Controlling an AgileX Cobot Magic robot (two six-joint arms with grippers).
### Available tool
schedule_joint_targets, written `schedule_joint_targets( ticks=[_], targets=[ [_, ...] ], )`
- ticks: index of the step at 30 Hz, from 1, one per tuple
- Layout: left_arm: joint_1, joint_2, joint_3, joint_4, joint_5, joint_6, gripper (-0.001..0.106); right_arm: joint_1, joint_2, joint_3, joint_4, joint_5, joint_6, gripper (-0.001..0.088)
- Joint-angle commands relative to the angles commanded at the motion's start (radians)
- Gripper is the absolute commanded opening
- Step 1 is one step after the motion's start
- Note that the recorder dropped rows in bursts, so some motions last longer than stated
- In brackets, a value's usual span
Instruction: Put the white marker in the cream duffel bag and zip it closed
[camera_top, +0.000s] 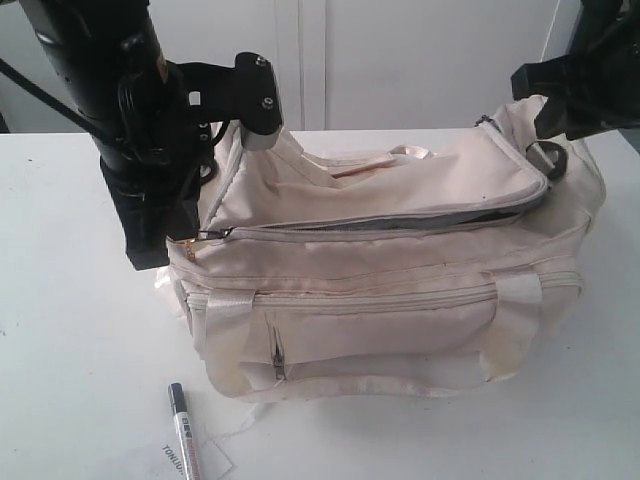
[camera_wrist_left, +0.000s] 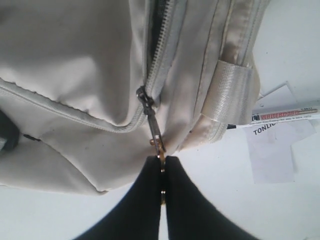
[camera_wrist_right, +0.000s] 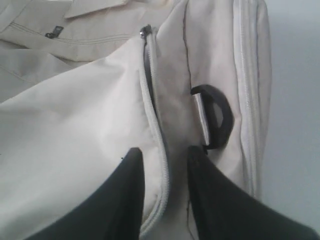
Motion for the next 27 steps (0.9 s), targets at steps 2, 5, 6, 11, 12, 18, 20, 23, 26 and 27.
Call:
schedule_joint_targets(
  ticks=[2, 5, 6, 11, 12, 18, 20, 23, 26, 27],
  targets=[
    [0.0, 0.0, 0.0, 0.0, 0.0, 0.002, 0.0, 0.0, 0.005, 0.0, 0.198, 0.028, -0.227, 0.0298],
    [0.0, 0.0, 0.0, 0.0, 0.0, 0.002, 0.0, 0.0, 0.01, 0.0, 0.356, 0.089, -0.515, 0.0298],
    [0.0, 0.0, 0.0, 0.0, 0.0, 0.002, 0.0, 0.0, 0.012, 0.0, 0.371, 0.133, -0.598, 0.0298],
    [0.0, 0.0, 0.0, 0.0, 0.0, 0.002, 0.0, 0.0, 0.012, 0.0, 0.399, 0.222, -0.713, 0.0298],
    [0.0, 0.0, 0.0, 0.0, 0.0, 0.002, 0.0, 0.0, 0.013, 0.002, 0.408, 0.222, -0.723, 0.0298],
    [0.0, 0.0, 0.0, 0.0, -0.002, 0.002, 0.0, 0.063, 0.03, 0.003, 0.429, 0.264, -0.94, 0.0372],
    [0.0, 0.0, 0.0, 0.0, -0.002, 0.002, 0.0, 0.088, 0.043, 0.003, 0.429, 0.265, -0.969, 0.0445],
    [0.0, 0.0, 0.0, 0.0, -0.002, 0.002, 0.0, 0.123, 0.059, 0.003, 0.429, 0.263, -1.082, 0.0538],
    [0.0, 0.0, 0.0, 0.0, -0.004, 0.002, 0.0, 0.152, 0.074, 0.003, 0.429, 0.254, -1.169, 0.055],
    [0.0, 0.0, 0.0, 0.0, -0.004, 0.002, 0.0, 0.161, 0.078, 0.003, 0.429, 0.25, -1.186, 0.055]
  ],
)
